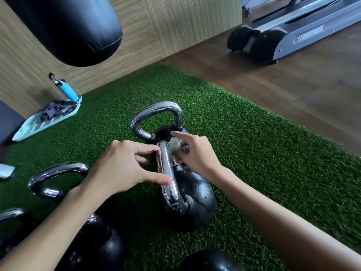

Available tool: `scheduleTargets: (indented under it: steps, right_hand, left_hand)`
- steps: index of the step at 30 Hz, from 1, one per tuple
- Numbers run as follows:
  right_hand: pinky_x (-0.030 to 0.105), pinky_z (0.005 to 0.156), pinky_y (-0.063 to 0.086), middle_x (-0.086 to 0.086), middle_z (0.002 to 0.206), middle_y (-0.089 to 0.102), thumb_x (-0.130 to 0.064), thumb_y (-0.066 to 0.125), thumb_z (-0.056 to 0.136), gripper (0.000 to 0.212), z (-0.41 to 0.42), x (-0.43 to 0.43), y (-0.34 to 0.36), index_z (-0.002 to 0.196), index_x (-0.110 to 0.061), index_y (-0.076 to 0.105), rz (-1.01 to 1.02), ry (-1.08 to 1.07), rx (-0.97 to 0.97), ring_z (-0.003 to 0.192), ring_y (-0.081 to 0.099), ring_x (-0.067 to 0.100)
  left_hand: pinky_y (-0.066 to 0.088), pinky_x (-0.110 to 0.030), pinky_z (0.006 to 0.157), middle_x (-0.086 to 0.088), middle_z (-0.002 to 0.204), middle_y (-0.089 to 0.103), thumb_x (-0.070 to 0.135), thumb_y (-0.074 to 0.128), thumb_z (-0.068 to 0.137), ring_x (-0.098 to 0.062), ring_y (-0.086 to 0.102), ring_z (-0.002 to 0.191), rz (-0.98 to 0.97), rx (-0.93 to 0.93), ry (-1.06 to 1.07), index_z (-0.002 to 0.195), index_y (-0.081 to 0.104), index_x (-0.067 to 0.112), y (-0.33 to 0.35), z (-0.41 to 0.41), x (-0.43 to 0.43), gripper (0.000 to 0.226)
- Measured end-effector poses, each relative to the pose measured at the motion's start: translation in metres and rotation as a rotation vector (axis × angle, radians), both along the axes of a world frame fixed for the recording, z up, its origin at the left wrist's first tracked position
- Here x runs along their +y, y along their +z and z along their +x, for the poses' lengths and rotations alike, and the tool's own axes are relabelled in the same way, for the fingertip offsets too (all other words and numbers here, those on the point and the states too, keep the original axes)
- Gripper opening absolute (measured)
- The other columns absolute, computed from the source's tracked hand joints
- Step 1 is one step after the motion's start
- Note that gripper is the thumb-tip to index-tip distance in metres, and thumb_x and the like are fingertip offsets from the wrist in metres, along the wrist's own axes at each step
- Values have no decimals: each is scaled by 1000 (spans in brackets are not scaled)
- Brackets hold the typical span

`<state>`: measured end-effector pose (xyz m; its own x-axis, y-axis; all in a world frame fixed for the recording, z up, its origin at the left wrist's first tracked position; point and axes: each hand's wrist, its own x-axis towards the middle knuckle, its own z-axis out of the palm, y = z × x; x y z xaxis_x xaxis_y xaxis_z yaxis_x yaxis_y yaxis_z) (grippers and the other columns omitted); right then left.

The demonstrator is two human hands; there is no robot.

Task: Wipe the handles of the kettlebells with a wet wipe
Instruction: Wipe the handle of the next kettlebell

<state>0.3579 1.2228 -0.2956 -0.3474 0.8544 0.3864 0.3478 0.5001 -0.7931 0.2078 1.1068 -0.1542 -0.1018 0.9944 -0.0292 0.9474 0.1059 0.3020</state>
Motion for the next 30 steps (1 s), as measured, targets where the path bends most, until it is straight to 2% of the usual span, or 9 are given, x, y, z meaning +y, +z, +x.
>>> scheduleTargets:
  steps: [3,6,8,10,12,14,21,26,30]
  right_hand:
    - [34,60,60,-4,88,76,-7,70,88,18,4,-3,-1,97,-21,77,-12,-29,-38,60,66,8]
    - [41,68,58,3,78,72,-4,65,86,15,3,-3,0,74,-13,70,-127,-13,-169,67,65,18]
    - [44,70,58,8,81,71,1,62,85,13,-1,-2,4,76,-5,69,-167,21,-163,71,64,23]
    - [36,66,58,7,93,73,3,62,87,15,-4,-1,12,90,-5,74,-152,40,-97,69,62,18]
    - [21,58,55,2,109,73,-1,65,87,34,-4,2,14,118,-13,72,-104,20,-26,68,64,9]
    - [26,63,60,1,116,73,-5,70,86,45,-2,5,8,128,-20,66,-93,-8,21,73,69,11]
    - [39,61,62,9,103,77,-12,70,92,28,5,-2,24,120,-12,72,-68,3,120,67,72,16]
    - [10,60,49,-2,104,77,-17,72,89,22,27,-39,30,111,-16,77,77,53,145,61,59,-10]
    - [4,57,40,-17,84,67,-18,74,89,22,35,-44,39,111,-14,77,0,94,140,58,54,-17]
  left_hand:
    - [63,-29,80,12,104,77,83,86,25,13,69,84,45,-78,2,104,74,51,-4,-2,0,86]
    - [63,-29,77,17,106,74,89,80,24,10,71,82,74,-107,-10,99,69,54,-8,-4,-2,84]
    - [62,-31,83,24,114,70,92,77,29,7,71,86,54,-97,-26,109,63,60,-10,-4,-5,87]
    - [61,-34,88,27,121,66,95,73,35,6,68,93,32,-64,-55,121,57,65,-11,-5,-7,92]
    - [59,-36,92,28,125,64,96,71,38,7,65,99,15,-48,-67,125,54,65,-10,-5,-8,94]
    - [58,-39,94,30,127,62,98,68,40,8,63,103,-21,-13,-77,127,50,66,-6,-5,-7,95]
    - [54,-43,98,40,128,55,102,64,32,9,58,113,-100,122,-101,132,41,66,4,1,-7,108]
    - [48,-42,106,32,129,59,102,64,25,3,55,118,-99,151,-78,136,45,60,5,3,-4,120]
    - [46,-39,105,32,125,62,99,70,26,5,55,116,-86,133,-81,133,51,56,5,4,-2,117]
